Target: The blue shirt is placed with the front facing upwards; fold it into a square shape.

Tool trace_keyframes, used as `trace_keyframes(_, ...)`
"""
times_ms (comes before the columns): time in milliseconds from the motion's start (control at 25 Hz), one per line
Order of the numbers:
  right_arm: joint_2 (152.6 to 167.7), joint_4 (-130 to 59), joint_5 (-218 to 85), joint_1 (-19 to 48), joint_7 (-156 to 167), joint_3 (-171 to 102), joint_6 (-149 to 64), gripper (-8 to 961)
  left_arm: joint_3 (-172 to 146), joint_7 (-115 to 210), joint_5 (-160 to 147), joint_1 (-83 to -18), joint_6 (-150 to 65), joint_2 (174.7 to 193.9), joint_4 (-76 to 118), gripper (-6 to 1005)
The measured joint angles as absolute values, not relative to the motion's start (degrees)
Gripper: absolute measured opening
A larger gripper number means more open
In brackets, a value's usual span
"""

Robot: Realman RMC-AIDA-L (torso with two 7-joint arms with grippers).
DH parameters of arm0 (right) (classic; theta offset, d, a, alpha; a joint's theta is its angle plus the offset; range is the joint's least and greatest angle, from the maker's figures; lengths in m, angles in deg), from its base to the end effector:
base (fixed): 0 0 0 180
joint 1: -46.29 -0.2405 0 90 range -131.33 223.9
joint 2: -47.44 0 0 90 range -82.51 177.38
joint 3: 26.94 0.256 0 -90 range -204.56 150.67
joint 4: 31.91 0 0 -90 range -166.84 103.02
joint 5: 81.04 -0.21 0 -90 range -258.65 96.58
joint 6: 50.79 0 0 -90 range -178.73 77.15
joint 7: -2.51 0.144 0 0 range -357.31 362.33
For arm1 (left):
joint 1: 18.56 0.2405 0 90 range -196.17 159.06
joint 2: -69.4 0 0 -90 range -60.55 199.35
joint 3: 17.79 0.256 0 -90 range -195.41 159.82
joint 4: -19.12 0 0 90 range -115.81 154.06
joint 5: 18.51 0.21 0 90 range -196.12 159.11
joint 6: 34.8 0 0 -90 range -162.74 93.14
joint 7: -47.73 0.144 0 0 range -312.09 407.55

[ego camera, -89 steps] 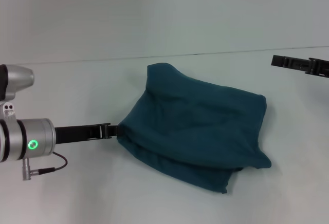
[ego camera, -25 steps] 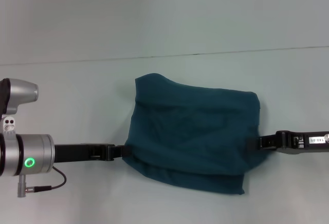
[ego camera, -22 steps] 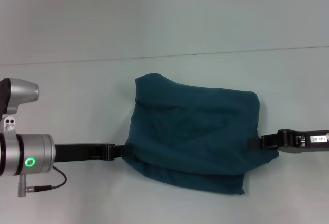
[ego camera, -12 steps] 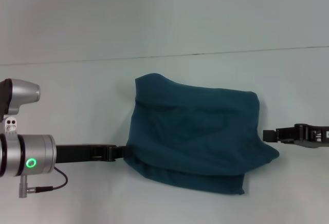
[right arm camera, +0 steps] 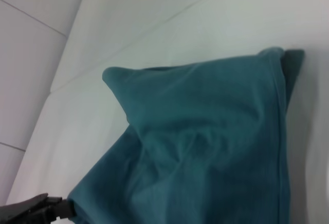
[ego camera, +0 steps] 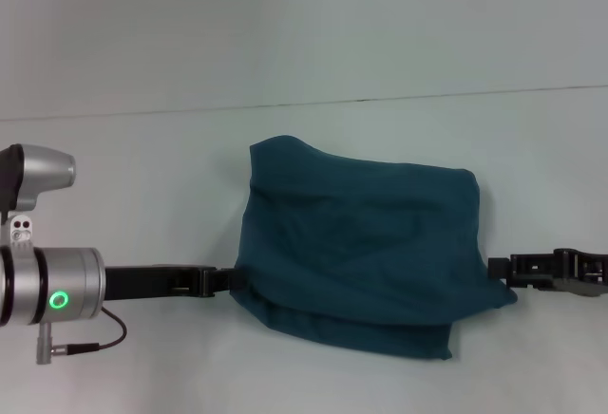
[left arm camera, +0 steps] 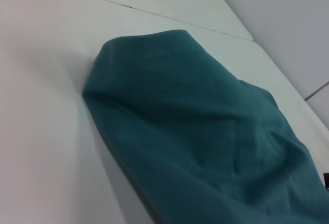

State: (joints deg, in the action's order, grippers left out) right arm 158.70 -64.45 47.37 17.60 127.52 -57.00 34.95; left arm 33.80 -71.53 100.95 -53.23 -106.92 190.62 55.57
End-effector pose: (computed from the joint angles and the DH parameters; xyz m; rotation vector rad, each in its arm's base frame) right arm 0.3375 0.3205 0.0454 -2.1850 1.8304 0.5668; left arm -0.2525 0.3570 -0.0475 -2.5072 -1.4615 -0.4620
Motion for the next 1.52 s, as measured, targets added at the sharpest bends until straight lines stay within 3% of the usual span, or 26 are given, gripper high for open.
trace_keyframes(360, 158.24, -64.5, 47.6, 19.1, 128.4, -57.2, 35.3, 764, 33.8, -71.5, 101.0, -53.8, -106.9, 190.6, 55.5, 17)
trace_keyframes(600, 159.21, -64.4, 47.6, 18.5, 128.5, -57.3, 34.6, 794, 33.8, -71.5, 101.0, -53.8, -106.9, 190.6, 55.4, 17)
trace_keyframes(920, 159.86, -63.7, 47.3, 17.3, 128.8, -57.2, 32.8, 719, 33.5, -71.4, 101.0, -53.6, -106.8, 190.6, 55.4, 17)
trace_keyframes(1520, 160.37, -62.5, 47.2, 17.3, 125.2, -56.8, 37.2, 82, 33.4, -70.8, 100.7, -53.2, -105.7, 190.63, 55.3, 17)
